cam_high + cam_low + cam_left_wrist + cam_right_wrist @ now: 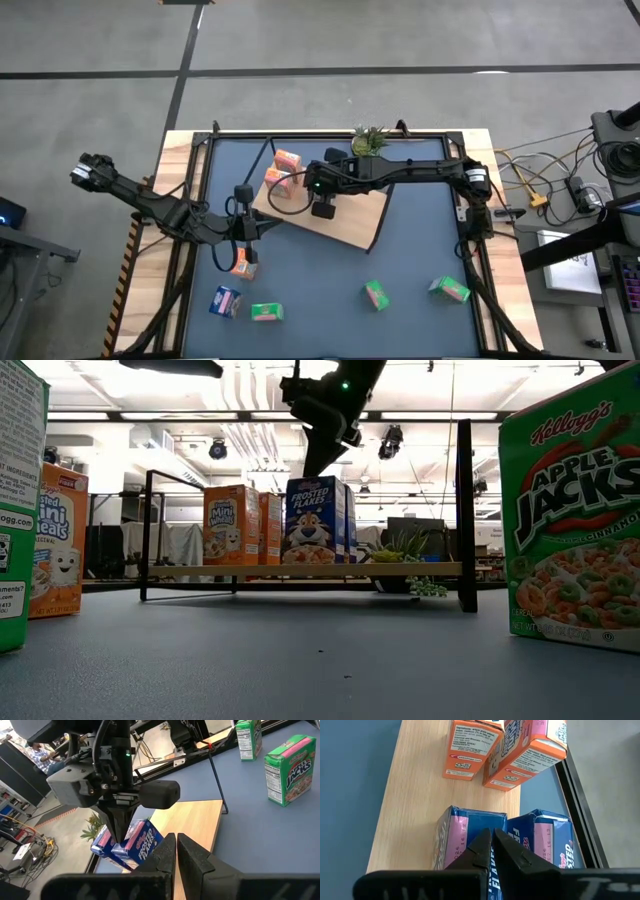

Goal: Stack cereal on shelf
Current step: Put the right blue cereal box on the shelf aligned with other blue cereal box, then put the middle green cereal box on the shelf

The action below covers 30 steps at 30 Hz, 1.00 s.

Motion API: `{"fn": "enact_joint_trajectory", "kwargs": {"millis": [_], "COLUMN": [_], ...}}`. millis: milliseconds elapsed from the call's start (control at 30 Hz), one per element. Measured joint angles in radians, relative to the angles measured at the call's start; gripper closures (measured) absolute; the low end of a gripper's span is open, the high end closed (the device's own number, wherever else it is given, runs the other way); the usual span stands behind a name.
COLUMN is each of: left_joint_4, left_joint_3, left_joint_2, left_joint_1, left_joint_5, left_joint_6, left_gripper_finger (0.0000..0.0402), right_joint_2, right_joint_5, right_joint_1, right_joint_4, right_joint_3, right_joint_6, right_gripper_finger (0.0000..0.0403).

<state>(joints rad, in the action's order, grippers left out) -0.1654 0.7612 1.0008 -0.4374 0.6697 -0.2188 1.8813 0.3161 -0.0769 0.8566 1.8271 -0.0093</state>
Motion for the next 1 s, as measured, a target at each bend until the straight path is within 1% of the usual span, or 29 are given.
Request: {"fn": "enact_joint_trajectory", "kwargs": {"millis": [300,533,667,800,1000], "left_joint_4": [0.000,0.001,0.001,0.002,0.005], "left_joint_3": [0.000,0.000,0.000,0.000,0.000], "left_joint_2": [0.000,0.000,0.000,0.000,0.000], "left_joint_1": [0.000,0.000,0.000,0.000,0.000], "left_joint_5": [0.000,0.000,0.000,0.000,0.000], "left_joint_6": [0.000,-0.005,-0.008,-0.008,-0.006], "left_gripper_finger": [0.0402,0.0402,0.0402,0.0402,0.0402], "right_joint_2": [-0.022,-0.099,-0.160,-0.204,-0.210], "right_joint_5": [-0.002,-0.002,-0.032,-0.138,-0.230], "right_joint_1": [0.004,0.044,0.103,0.178,0.333], "right_joint_4": [-0.002,-0.006,0.001,0.005,0.013], "right_joint_3": [0.000,0.000,0.000,0.000,0.000], "right_joint_6": [0.005,0.075,0.178,0.341,0.590], "right_gripper_finger": [0.0390,0.0390,0.0390,0.0390,0.0390]}}
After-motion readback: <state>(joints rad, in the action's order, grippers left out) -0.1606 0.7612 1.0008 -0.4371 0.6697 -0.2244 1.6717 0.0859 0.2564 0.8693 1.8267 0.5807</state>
